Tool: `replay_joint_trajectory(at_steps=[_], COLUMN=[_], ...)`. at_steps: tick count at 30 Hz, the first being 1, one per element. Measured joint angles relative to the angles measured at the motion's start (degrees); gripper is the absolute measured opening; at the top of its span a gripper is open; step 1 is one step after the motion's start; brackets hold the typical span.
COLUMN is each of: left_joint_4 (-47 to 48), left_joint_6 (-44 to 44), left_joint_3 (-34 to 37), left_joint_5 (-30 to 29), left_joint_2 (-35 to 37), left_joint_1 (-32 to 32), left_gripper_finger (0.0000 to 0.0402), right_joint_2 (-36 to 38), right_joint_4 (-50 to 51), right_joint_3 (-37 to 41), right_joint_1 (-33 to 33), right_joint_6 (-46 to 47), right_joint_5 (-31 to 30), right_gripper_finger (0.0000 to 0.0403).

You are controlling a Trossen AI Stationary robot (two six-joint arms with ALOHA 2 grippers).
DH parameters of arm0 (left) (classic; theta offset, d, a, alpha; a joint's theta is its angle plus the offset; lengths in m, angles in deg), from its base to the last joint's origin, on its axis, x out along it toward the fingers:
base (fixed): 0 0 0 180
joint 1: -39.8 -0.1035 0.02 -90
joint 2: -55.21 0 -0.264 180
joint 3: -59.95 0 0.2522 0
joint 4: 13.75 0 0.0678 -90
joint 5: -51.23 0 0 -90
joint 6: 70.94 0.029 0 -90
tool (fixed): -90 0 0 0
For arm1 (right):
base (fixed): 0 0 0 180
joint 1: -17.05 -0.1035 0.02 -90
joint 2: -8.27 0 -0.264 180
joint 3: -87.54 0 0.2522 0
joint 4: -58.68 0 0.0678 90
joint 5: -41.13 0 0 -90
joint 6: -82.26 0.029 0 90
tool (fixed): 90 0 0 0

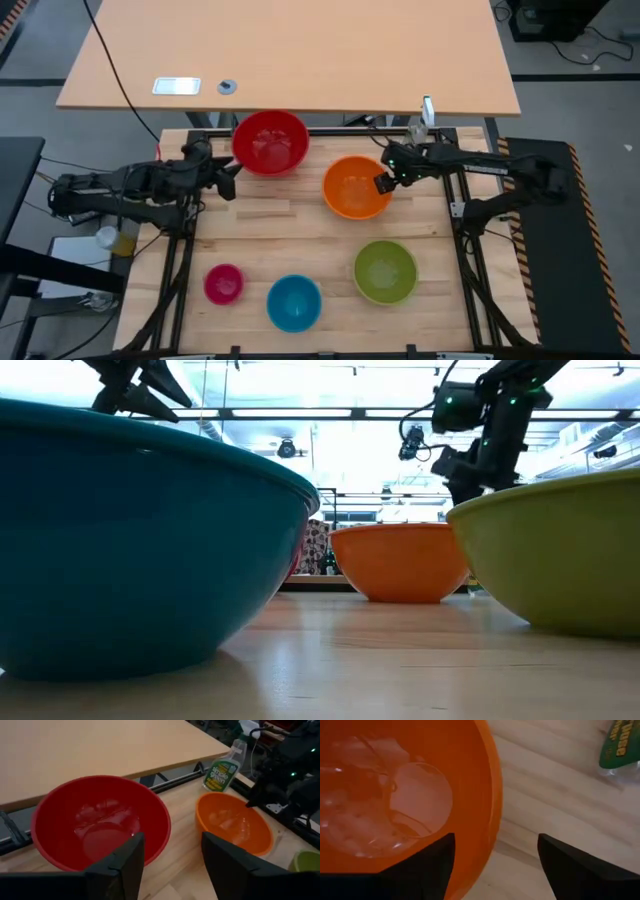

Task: Nest bowls inside each other
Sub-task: Stack the orange bowl on top of the red bowl

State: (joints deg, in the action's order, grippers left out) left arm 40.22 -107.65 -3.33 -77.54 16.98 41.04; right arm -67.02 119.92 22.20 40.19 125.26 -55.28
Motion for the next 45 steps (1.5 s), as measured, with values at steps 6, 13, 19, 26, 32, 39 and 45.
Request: replay_joint_trajectory(at_steps=[6,13,19,26,32,39,45], left_joint_4=[1.24,1.88,1.33,-2.20,-2.32,-3.53,-4.04], left_joint_6=[-0.04,-0.79,-3.68,-3.24,-2.62,-2.57,-3.02], left_joint_3=[0.00,0.00,0.00,-0.04,-0.04,-0.04,-0.04], left_joint_5=[0.11,2.44,3.28,3.23,3.08,3.08,6.08], left_joint_2=[-0.03,-0.02,0.42,0.96,0.74,0.74,0.74], left_joint_1=[0.04,0.04,0.06,0.06,0.06,0.10,0.28], left_gripper_finger=[0.0201,0.0201,0.0201,0.0201,0.0201,0.0201,0.0201], right_joint_2=[-5.17,-9.71,-8.28,-4.26,-5.58,-17.71,-33.03], right_joint_4=[-2.22,-5.10,-9.68,-25.03,-44.05,-39.74,-32.61], right_joint_3=[-0.04,-0.03,0.08,0.11,-1.65,-20.30,-40.60], right_joint_1=[0.01,-0.01,0.09,0.94,-1.36,-0.98,1.36], right_joint_6=[-2.39,-3.52,-2.89,3.83,10.92,4.88,-3.99], right_joint_5=[0.83,3.90,7.75,12.00,11.07,7.16,4.58], right_gripper_finger=[0.0229,0.0073,0.0019,0.0029,0.0016,0.0019,0.0020])
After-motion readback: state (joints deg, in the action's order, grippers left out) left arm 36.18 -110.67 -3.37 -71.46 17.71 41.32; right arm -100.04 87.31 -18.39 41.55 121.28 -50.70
